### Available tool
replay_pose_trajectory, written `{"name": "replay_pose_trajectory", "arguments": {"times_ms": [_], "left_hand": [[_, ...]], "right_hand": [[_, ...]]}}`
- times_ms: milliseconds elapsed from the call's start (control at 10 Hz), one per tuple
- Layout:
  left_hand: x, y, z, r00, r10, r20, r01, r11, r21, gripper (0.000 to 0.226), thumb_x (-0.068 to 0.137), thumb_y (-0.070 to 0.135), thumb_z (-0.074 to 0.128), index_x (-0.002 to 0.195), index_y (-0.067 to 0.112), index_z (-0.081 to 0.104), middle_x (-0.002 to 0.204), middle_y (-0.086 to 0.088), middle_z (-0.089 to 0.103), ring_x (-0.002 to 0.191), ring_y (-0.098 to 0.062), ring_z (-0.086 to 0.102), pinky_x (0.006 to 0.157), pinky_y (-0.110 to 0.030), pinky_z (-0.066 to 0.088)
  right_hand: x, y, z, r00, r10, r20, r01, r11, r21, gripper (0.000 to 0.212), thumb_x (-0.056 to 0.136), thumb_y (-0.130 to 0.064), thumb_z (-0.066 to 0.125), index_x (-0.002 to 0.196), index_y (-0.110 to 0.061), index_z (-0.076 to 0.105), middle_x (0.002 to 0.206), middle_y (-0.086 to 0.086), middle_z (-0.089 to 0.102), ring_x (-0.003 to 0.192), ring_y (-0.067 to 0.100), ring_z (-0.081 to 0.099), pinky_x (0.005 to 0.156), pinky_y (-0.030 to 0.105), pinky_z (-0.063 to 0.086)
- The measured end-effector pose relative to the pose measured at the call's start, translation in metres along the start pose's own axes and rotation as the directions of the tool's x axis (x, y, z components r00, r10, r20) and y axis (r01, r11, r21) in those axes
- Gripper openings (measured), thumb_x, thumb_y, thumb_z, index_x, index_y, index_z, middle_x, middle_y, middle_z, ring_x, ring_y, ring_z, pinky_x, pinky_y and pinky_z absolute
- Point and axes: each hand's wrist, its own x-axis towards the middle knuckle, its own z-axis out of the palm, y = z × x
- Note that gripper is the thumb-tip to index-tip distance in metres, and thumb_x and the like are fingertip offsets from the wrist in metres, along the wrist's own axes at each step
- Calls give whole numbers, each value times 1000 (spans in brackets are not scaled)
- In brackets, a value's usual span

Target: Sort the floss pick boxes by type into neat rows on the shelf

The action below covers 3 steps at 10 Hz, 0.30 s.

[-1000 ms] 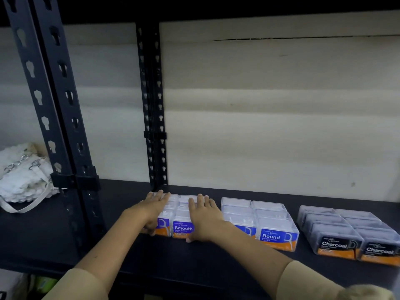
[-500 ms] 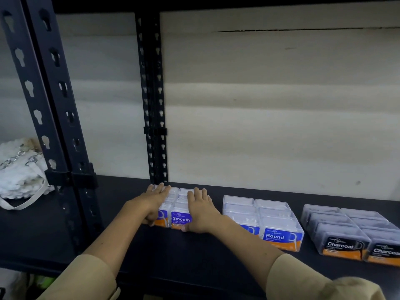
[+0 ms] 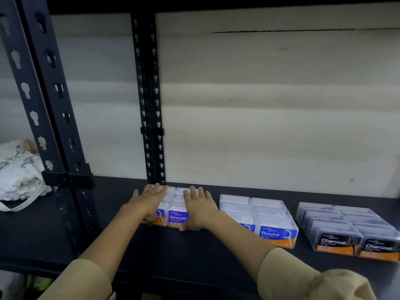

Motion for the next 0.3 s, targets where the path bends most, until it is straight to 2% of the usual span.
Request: {"name": "replay_pose_trajectory", "arguments": {"times_ms": [100, 200, 300], "left_hand": [[-13, 5, -1, 999, 34, -40, -35, 998, -43, 105, 82, 22, 69, 150, 28, -11, 160, -8, -11, 148, -29, -10, 118, -53, -1], [-32, 11, -1, 989, 70, -127, -84, 991, -104, 92, 87, 32, 63, 150, 32, -4, 161, -7, -3, 149, -28, -4, 118, -52, 1], [-49, 17, 2, 966, 88, -241, -122, 984, -128, 82, 91, 31, 55, 151, 32, -1, 161, -5, 0, 149, -26, -1, 119, -50, 3]], "right_hand": [[-8, 1, -4, 1000, 6, -23, -6, 1000, 8, 102, 79, -54, 62, 149, -13, 1, 158, 17, -7, 146, 33, -8, 117, 51, -2], [-27, 6, -9, 988, -9, -153, 20, 997, 70, 84, 86, -48, 55, 149, -15, 11, 159, 12, 3, 147, 29, -2, 118, 50, 0], [-53, 14, -10, 940, -13, -340, 58, 991, 123, 68, 89, -43, 53, 144, -16, 25, 153, 8, 22, 143, 26, 16, 117, 45, 10]]}}
